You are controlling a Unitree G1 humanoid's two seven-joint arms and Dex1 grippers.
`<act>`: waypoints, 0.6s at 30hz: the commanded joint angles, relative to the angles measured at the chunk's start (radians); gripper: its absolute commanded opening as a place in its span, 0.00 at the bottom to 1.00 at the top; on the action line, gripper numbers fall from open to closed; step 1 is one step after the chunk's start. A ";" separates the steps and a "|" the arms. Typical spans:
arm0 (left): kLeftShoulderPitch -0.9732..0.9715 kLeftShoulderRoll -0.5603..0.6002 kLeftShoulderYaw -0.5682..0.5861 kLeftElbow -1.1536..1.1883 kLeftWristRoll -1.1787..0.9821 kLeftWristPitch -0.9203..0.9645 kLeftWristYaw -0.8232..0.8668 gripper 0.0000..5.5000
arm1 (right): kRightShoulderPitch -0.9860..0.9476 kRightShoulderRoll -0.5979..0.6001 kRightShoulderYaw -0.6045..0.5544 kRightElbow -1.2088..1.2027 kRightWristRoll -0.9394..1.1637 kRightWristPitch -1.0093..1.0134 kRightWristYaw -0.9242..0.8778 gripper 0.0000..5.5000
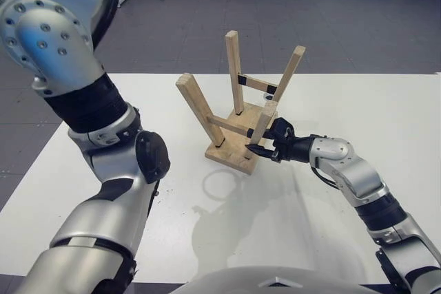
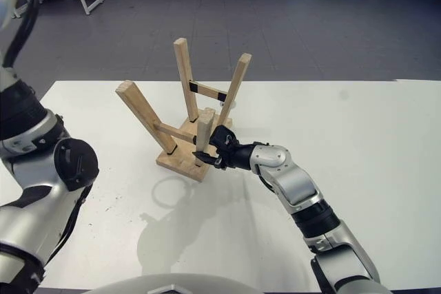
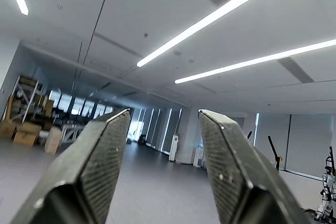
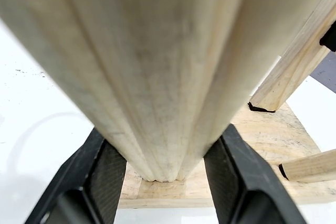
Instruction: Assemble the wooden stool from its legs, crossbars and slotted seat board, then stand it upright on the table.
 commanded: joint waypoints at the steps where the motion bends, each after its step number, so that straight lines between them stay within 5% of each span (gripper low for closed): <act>1: 0.230 -0.107 -0.039 0.002 -0.102 0.200 0.031 0.44 | 0.111 -0.044 0.086 0.118 -0.104 0.164 -0.013 0.37; 4: 0.744 -0.234 -0.133 0.076 -0.045 0.342 0.084 0.44 | 0.100 -0.045 0.081 0.122 -0.102 0.165 -0.011 0.37; 7: 0.929 -0.283 -0.168 0.024 -0.039 0.375 0.093 0.44 | 0.093 -0.047 0.077 0.112 -0.101 0.170 -0.007 0.37; 12: 0.764 -0.307 -0.077 -0.031 -0.109 0.343 0.118 0.44 | 0.115 -0.039 0.074 0.105 -0.113 0.171 -0.011 0.37; 18: 0.491 -0.352 0.057 -0.160 -0.440 0.348 0.302 0.44 | 0.125 -0.029 0.075 0.103 -0.115 0.170 -0.018 0.37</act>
